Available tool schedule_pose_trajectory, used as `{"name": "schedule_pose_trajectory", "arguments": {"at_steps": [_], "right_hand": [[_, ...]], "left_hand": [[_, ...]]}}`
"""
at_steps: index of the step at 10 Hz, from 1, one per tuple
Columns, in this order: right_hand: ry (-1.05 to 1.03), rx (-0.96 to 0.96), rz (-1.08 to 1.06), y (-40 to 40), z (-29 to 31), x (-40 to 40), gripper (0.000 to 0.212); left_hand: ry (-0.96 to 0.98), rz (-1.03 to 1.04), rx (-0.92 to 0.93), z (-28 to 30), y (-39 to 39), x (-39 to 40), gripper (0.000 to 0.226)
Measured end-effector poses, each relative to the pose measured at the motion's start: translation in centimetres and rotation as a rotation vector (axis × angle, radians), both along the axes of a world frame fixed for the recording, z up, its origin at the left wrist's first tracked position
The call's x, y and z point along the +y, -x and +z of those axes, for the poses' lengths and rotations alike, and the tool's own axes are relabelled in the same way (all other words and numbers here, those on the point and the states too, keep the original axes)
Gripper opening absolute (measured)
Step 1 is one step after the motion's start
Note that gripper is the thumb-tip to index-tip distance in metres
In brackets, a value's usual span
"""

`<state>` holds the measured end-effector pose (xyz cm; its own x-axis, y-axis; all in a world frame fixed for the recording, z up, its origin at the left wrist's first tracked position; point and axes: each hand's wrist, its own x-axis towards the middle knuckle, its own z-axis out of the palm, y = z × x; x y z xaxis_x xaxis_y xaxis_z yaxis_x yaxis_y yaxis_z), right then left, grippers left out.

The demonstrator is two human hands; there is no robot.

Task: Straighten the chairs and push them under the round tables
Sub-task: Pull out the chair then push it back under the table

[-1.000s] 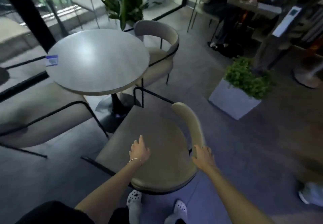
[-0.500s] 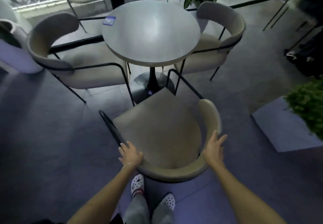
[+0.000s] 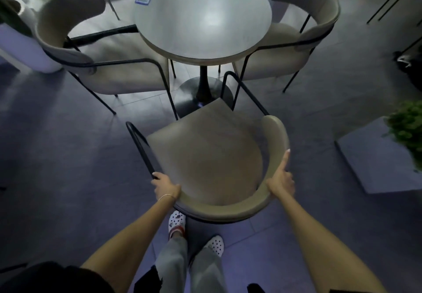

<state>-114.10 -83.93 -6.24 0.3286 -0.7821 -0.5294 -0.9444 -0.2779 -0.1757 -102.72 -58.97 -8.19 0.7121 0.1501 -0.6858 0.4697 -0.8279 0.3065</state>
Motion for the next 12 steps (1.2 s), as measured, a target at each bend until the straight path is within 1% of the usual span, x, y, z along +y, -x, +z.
{"name": "schedule_pose_trajectory", "arguments": {"at_steps": [3,5,7,8,9,10,11,12], "right_hand": [[-0.023,-0.030,-0.123,4.2,0.2,4.0,0.105],[0.029,-0.038,-0.293,4.6,-0.3,6.4,0.099],[0.058,-0.051,-0.412,1.2,-0.4,6.6,0.085],[-0.001,-0.085,-0.406,-0.7,-0.4,6.1,0.087],[-0.058,-0.101,-0.363,-2.8,-0.5,5.2,0.082],[-0.040,-0.088,-0.519,-5.9,-0.4,5.5,0.078],[-0.044,-0.119,-0.434,-8.5,0.0,5.5,0.089],[-0.064,-0.111,-0.441,-11.0,0.7,5.4,0.099]], "left_hand": [[0.022,-0.118,0.008,0.4,0.3,2.2,0.088],[0.025,-0.241,0.001,0.9,-1.7,2.2,0.082],[0.053,-0.288,0.001,0.8,-6.1,1.2,0.082],[0.071,-0.305,-0.011,0.8,-8.8,0.5,0.084],[0.076,-0.317,-0.028,0.7,-11.8,-0.3,0.088],[0.070,-0.327,-0.036,0.5,-14.9,-0.8,0.088],[0.058,-0.342,-0.057,0.2,-18.1,-1.1,0.086],[0.049,-0.353,-0.083,0.0,-21.0,-1.4,0.082]]}}
